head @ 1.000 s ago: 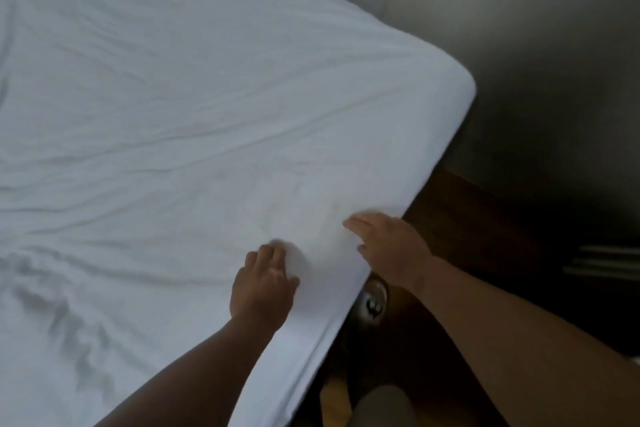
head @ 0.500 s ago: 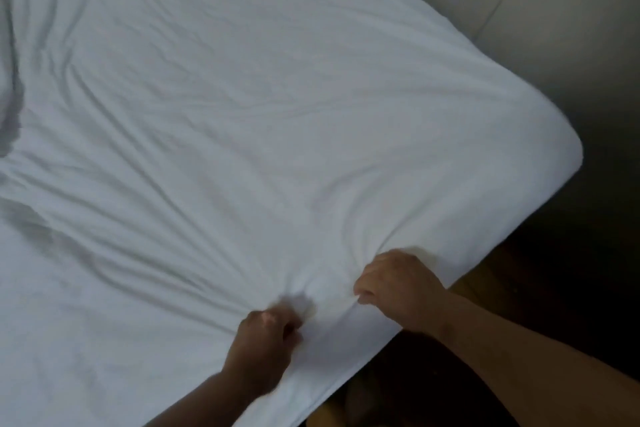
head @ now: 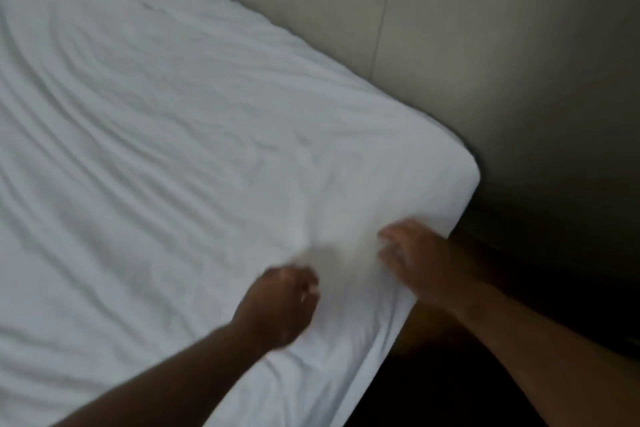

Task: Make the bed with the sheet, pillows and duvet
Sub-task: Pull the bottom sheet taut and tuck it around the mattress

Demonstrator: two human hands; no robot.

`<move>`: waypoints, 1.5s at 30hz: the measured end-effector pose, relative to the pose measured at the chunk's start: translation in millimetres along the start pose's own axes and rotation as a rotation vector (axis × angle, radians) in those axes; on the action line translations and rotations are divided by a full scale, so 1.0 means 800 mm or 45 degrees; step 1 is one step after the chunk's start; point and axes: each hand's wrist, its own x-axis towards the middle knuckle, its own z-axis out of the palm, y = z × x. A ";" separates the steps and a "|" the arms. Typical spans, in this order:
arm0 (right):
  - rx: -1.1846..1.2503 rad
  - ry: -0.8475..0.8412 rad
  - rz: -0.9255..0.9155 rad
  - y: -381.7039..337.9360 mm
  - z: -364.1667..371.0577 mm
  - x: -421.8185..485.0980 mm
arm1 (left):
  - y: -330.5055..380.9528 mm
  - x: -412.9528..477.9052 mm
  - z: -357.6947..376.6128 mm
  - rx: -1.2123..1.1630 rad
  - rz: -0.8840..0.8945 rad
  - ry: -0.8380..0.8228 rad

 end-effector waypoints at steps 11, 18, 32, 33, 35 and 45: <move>-0.269 0.459 0.498 0.081 -0.062 0.209 | 0.024 0.373 -0.177 0.756 -0.123 0.043; -0.301 0.642 0.297 0.104 -0.032 0.224 | -0.020 0.427 -0.164 0.524 0.014 0.159; -0.202 0.696 0.368 0.167 -0.054 0.224 | 0.033 0.494 -0.112 0.139 0.050 0.681; -0.137 0.682 0.417 0.167 -0.054 0.224 | 0.032 0.497 -0.112 0.158 0.024 0.661; -0.005 0.677 0.532 0.166 -0.058 0.219 | 0.039 0.495 -0.115 0.184 -0.011 0.626; 0.673 0.761 0.970 0.178 -0.008 0.101 | 0.123 0.380 -0.017 0.712 0.346 0.001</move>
